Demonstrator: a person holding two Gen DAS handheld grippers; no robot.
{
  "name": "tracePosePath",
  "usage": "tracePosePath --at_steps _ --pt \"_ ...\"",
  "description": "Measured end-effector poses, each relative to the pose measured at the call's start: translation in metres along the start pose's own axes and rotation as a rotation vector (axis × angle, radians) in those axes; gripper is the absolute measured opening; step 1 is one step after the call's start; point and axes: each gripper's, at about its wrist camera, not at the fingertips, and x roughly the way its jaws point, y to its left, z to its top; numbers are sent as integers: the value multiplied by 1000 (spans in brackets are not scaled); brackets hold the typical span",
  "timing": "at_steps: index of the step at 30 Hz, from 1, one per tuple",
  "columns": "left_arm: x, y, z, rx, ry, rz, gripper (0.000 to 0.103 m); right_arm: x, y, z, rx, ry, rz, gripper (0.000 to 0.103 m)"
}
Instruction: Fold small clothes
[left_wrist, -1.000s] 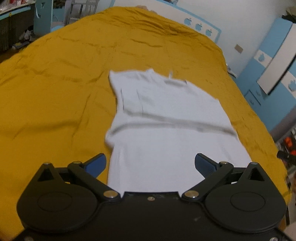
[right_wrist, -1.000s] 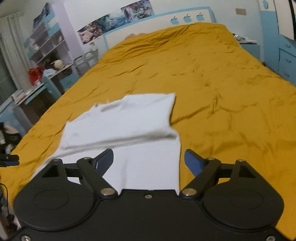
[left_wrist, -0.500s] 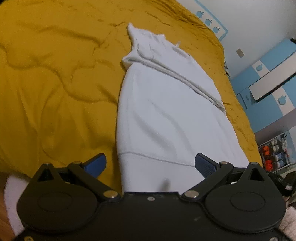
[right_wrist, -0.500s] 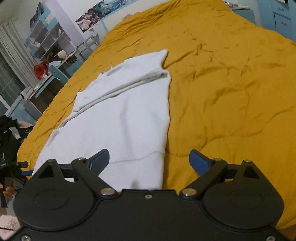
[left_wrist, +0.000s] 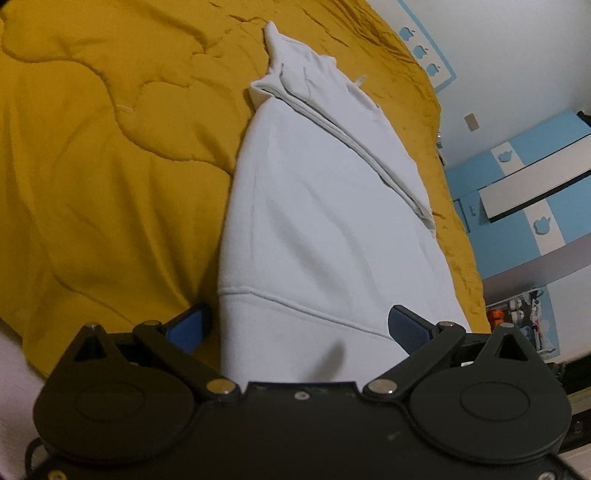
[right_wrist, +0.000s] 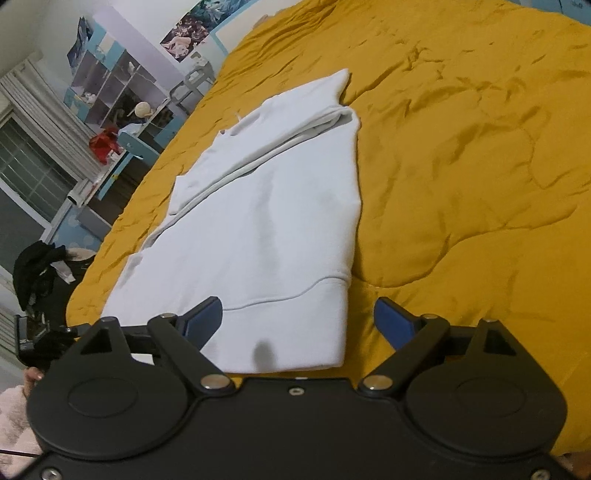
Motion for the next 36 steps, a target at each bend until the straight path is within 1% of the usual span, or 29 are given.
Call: tracePosePath --at_steps 2,3,4,5,6,7,8,9,10,11,12,14,16,20,24,28,33,36 --pt "-2 -1 -1 11 0 5 92 2 0 0 7 10 15 88" --pt "-1 -2 -1 21 0 9 82 4 1 -1 11 14 21 87" --pt "-1 -3 -2 32 1 19 69 5 2 -1 13 16 25 87" --pt "-2 -4 -3 42 3 31 64 5 2 -2 14 20 30 85" --pt "-2 -4 -4 49 4 41 52 6 3 -3 17 30 39 82" --pt "-3 -4 -4 49 5 49 37 7 4 -3 20 39 47 74" --pt "-5 -2 -4 42 4 51 31 7 5 -4 21 40 47 66" --pt "-6 1 -4 32 5 46 24 7 6 -6 19 39 43 60" --pt "-8 3 -5 19 8 34 16 8 7 -7 13 47 39 50" --pt "-9 4 -5 5 7 17 13 8 8 -8 7 50 32 40" --pt "-11 4 -6 -3 7 1 9 8 8 -9 7 47 17 36" --pt "-13 0 -6 12 5 -5 7 7 5 -10 29 38 16 27" --pt "-11 -3 -5 24 10 4 6 3 1 -9 69 23 39 23" --pt "-9 0 -2 6 17 -1 5 -2 -3 -8 100 10 63 17" --pt "-15 -8 3 35 0 -16 4 -9 -2 -4 118 -15 100 14" --pt "-22 -17 17 33 -24 -78 4 -18 7 11 120 -66 145 11" --pt "-17 -24 45 12 -65 -133 4 -17 15 36 140 -132 195 10" --pt "-10 -27 69 -2 -94 -160 4 -10 18 55 140 -171 197 10"
